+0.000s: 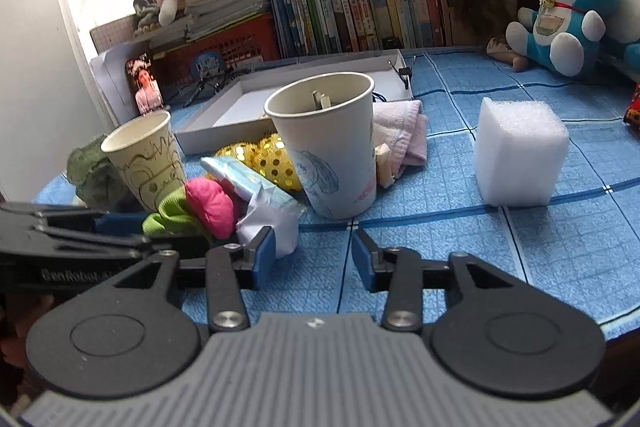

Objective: Organize soft objects
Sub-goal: 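Grasp the green scrunchie with the left tool while the right tool grasps the white crumpled paper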

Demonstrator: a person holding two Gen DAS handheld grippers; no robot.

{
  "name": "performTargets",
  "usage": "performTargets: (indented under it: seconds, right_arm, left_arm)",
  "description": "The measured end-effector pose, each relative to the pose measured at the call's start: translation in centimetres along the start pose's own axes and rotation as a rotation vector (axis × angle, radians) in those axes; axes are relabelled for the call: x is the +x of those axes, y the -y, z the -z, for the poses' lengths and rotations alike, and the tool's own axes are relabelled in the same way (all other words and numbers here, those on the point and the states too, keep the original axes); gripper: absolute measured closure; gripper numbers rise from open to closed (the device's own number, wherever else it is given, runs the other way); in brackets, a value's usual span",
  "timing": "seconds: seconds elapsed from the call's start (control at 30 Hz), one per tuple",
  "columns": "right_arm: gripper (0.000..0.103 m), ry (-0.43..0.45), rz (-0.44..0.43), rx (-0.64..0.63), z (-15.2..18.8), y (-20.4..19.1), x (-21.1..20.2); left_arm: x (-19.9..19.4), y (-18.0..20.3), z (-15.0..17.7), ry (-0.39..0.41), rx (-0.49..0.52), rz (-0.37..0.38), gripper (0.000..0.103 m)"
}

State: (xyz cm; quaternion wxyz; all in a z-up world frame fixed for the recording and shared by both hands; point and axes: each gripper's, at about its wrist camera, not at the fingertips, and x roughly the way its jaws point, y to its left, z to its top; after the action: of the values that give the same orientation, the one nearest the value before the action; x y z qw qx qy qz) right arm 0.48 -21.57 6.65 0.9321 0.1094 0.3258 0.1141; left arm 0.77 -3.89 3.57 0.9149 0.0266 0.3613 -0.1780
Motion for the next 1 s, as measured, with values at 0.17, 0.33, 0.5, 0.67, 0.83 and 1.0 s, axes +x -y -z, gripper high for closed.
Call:
performTargets:
  seconds: [0.17,0.33,0.5,0.67,0.83,1.0]
  right_arm:
    - [0.038,-0.011,-0.038,0.031,-0.2,0.0,0.5]
    - [0.036,-0.033,-0.068,0.061,-0.1,-0.1,1.2]
    - [0.035,-0.041,-0.072,0.053,0.1,-0.6,1.6]
    - [0.033,-0.043,-0.081,0.04,0.0,-1.1,2.1]
    - [0.033,-0.05,-0.07,0.0,0.0,-2.2,2.7]
    - [0.04,-0.052,-0.057,-0.026,0.3,-3.0,3.1]
  left_arm:
    - [-0.1,0.0,0.1,0.014,-0.011,-0.003,0.033]
    - [0.4,-0.9,0.3,-0.014,-0.046,0.005,0.051]
    - [-0.6,-0.8,0.2,0.017,-0.018,0.001,0.072]
    - [-2.1,-0.3,-0.4,0.057,0.005,0.007,0.076]
    - [-3.2,-0.7,-1.0,0.088,-0.002,0.003,0.085]
    - [-3.0,-1.1,-1.0,0.084,-0.004,-0.01,0.083]
